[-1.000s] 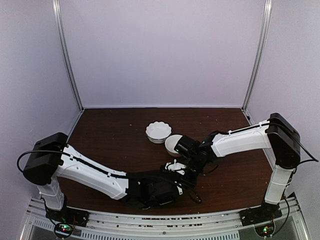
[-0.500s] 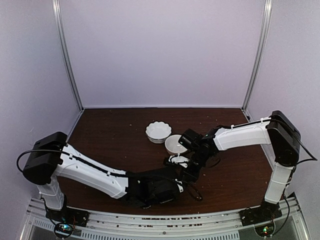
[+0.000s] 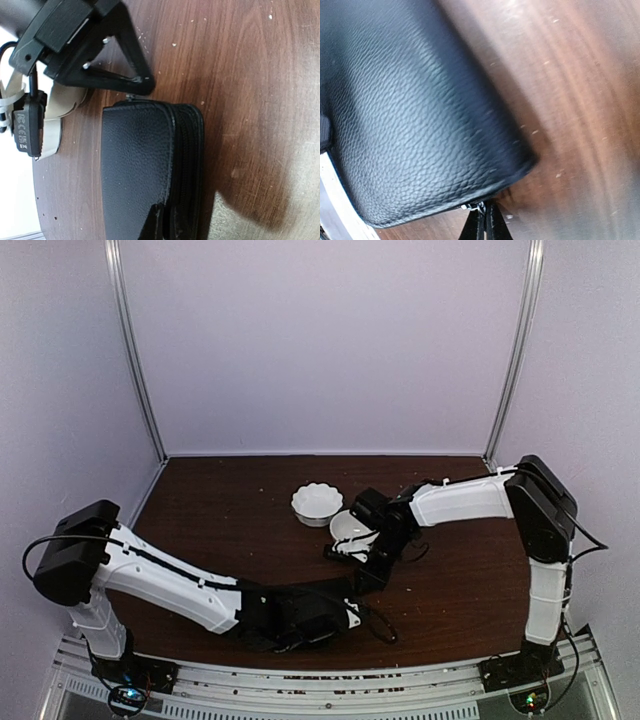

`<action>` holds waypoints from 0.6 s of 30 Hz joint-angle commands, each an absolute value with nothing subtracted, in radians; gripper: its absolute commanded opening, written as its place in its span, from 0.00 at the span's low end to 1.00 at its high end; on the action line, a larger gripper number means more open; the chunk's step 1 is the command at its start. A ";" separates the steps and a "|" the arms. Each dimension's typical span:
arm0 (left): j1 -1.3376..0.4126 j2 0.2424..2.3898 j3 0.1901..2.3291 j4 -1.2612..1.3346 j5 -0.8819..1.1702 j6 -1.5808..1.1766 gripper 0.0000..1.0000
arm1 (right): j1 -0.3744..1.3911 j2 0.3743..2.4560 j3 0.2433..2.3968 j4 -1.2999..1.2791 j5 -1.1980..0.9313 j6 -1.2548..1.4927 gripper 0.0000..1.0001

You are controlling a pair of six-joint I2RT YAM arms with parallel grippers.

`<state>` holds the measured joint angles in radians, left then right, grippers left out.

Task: Sort the hair-cutting tools

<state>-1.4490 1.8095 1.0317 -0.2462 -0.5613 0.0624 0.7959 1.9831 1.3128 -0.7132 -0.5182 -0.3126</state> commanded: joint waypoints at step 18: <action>-1.491 1.792 1.019 -0.274 -0.529 0.015 0.00 | 0.768 2.038 1.440 -0.741 -0.372 -0.238 0.09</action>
